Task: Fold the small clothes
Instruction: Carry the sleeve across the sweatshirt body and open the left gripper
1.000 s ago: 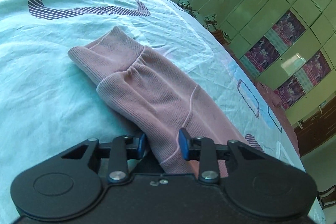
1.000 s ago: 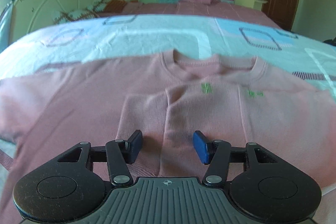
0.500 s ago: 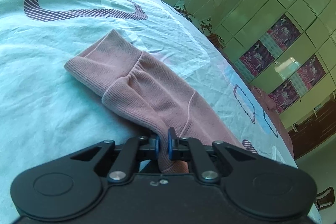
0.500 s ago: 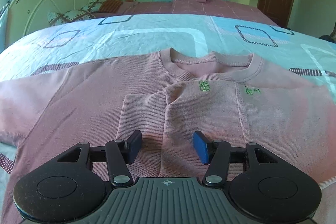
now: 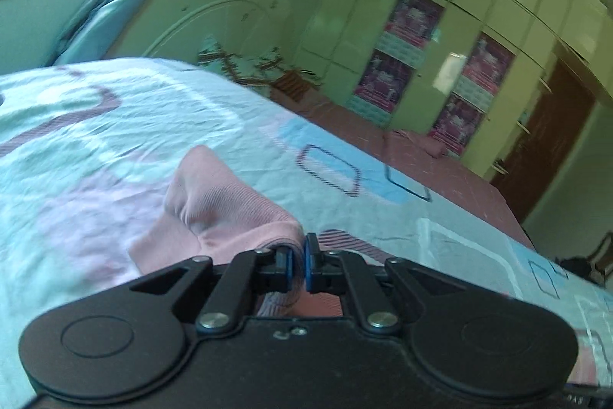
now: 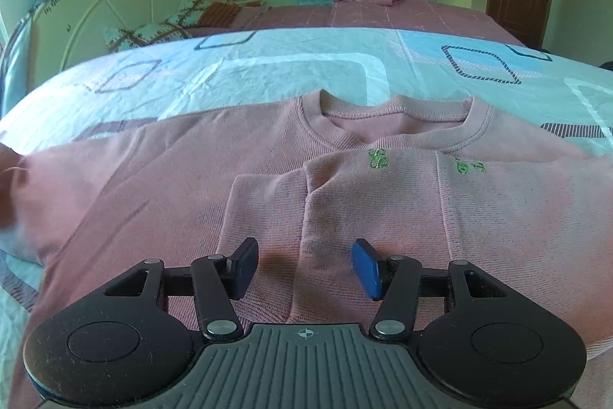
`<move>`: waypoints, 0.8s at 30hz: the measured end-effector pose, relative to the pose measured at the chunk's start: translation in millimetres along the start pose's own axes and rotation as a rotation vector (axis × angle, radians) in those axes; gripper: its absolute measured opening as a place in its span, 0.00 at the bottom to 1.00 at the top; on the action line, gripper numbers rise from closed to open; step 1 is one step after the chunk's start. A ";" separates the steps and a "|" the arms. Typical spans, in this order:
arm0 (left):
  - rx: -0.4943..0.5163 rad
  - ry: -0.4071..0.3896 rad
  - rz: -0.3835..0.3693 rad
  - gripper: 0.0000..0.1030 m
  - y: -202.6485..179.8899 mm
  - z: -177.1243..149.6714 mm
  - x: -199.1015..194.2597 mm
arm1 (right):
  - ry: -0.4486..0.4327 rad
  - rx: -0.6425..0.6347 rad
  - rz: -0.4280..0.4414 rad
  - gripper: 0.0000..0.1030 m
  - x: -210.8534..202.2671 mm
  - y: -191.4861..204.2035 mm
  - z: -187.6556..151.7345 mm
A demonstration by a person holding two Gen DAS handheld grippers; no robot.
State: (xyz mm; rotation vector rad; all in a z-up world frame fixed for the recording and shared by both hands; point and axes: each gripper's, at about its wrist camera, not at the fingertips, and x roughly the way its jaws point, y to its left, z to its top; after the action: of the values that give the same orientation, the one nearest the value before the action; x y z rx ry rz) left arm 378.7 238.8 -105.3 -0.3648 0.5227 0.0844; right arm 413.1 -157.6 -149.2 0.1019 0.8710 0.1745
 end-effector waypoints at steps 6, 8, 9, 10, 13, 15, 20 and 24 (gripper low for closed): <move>0.255 0.056 -0.227 0.04 -134.8 -38.3 -4.0 | -0.036 0.028 0.033 0.53 -22.8 -34.9 4.3; 0.316 0.089 -0.289 0.04 -175.0 -59.5 -0.4 | -0.046 0.043 0.028 0.53 -31.6 -51.6 4.4; 0.343 0.112 -0.315 0.04 -192.5 -71.3 2.7 | -0.050 0.051 0.023 0.53 -36.4 -60.7 4.2; 0.371 0.138 -0.337 0.04 -207.3 -83.8 7.3 | -0.054 0.061 0.017 0.53 -41.7 -71.1 3.2; 0.474 0.203 -0.359 0.05 -243.5 -122.6 17.8 | -0.058 0.086 0.005 0.53 -52.5 -95.9 0.4; 0.532 0.226 -0.344 0.15 -254.9 -143.3 19.8 | -0.055 0.103 0.007 0.53 -59.6 -109.8 -1.8; 0.632 0.214 -0.289 0.49 -249.3 -159.6 2.5 | -0.037 0.146 0.090 0.53 -69.4 -122.4 -2.9; 0.674 0.157 -0.212 0.62 -228.2 -149.5 -22.0 | -0.038 0.110 0.172 0.53 -68.4 -97.4 1.8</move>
State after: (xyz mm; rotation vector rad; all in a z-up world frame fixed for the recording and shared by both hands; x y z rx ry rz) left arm 327.9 -27.7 -141.6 0.2358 0.6306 -0.3237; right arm 382.2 -266.5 -112.2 0.2822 0.8342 0.2843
